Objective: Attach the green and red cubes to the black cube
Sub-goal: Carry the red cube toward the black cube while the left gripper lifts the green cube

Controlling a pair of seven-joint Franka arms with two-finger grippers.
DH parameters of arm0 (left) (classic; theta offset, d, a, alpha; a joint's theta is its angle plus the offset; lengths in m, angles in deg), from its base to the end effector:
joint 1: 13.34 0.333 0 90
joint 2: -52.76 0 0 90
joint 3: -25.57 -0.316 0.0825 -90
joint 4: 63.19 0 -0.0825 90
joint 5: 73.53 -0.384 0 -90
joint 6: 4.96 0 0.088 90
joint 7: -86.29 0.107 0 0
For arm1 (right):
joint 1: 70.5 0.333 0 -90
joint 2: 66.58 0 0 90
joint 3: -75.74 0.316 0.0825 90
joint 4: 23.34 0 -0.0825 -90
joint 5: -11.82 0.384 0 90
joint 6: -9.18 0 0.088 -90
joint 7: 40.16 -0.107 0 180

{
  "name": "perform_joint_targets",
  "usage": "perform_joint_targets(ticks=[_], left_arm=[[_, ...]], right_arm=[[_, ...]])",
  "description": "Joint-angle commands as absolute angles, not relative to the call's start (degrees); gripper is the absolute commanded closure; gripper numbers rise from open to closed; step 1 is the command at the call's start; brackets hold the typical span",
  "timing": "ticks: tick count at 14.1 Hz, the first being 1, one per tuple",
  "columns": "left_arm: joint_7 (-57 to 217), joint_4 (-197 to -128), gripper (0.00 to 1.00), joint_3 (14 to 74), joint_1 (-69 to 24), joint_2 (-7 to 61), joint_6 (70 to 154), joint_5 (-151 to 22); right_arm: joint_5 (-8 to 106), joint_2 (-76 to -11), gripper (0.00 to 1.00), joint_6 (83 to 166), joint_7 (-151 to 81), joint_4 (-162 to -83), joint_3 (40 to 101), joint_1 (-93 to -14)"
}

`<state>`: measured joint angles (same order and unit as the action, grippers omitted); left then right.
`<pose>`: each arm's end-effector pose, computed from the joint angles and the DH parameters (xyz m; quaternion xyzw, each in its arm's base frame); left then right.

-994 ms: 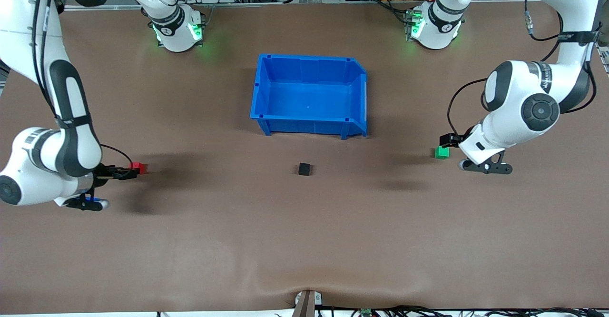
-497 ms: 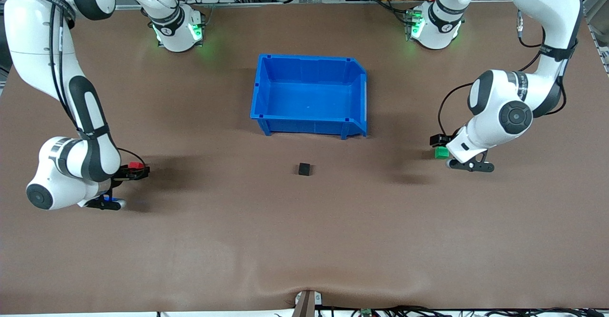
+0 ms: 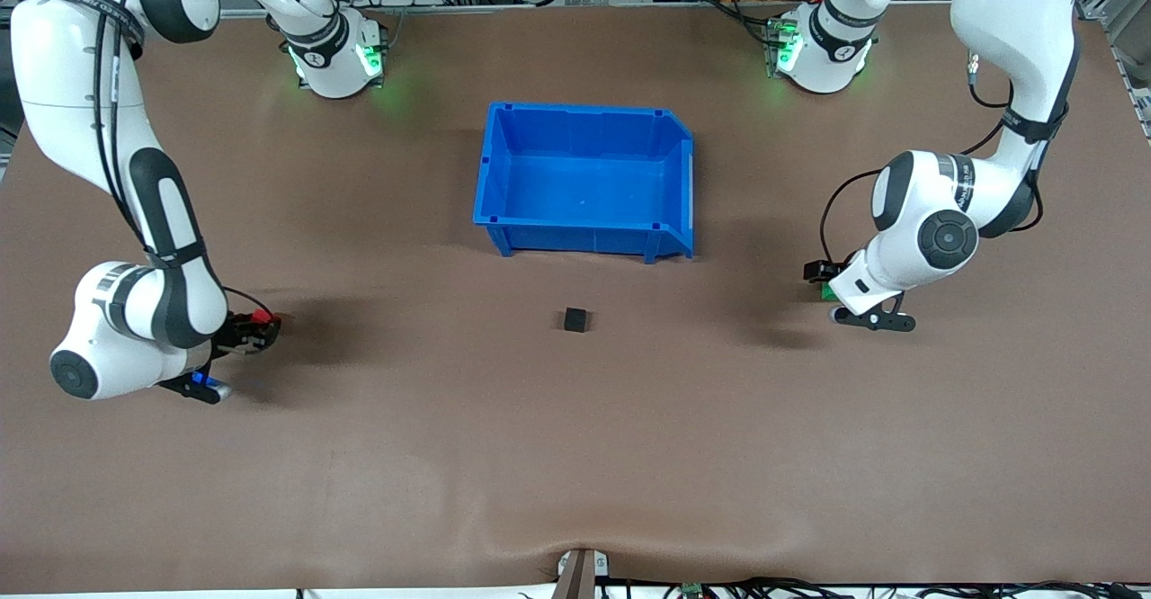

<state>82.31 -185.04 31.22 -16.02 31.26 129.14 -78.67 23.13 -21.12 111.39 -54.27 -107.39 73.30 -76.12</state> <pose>0.5522 -0.0797 0.2192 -0.9944 0.0695 0.0775 0.0198 0.6583 -0.0723 0.1809 -0.9428 0.2258 0.2379 0.0600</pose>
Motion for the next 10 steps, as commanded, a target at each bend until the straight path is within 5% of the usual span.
perform_joint_targets(ticks=[1, 4, 10], left_arm=[[79.87, -186.93, 0.0, 31.28, -16.06, 30.97, 132.84, -79.95], [79.87, -187.37, 0.0, 31.28, -15.97, 29.91, 135.83, -79.95], [80.05, -187.2, 0.0, 31.28, -15.1, 27.72, 138.04, -84.15]], right_arm=[[35.49, -21.58, 1.0, 106.92, -70.69, -102.72, 73.98, -73.94], [41.6, -21.23, 1.0, 109.7, -93.17, -100.87, 73.89, -65.96], [53.19, -18.51, 1.0, 131.32, -116.16, -100.94, 73.89, -51.89]])
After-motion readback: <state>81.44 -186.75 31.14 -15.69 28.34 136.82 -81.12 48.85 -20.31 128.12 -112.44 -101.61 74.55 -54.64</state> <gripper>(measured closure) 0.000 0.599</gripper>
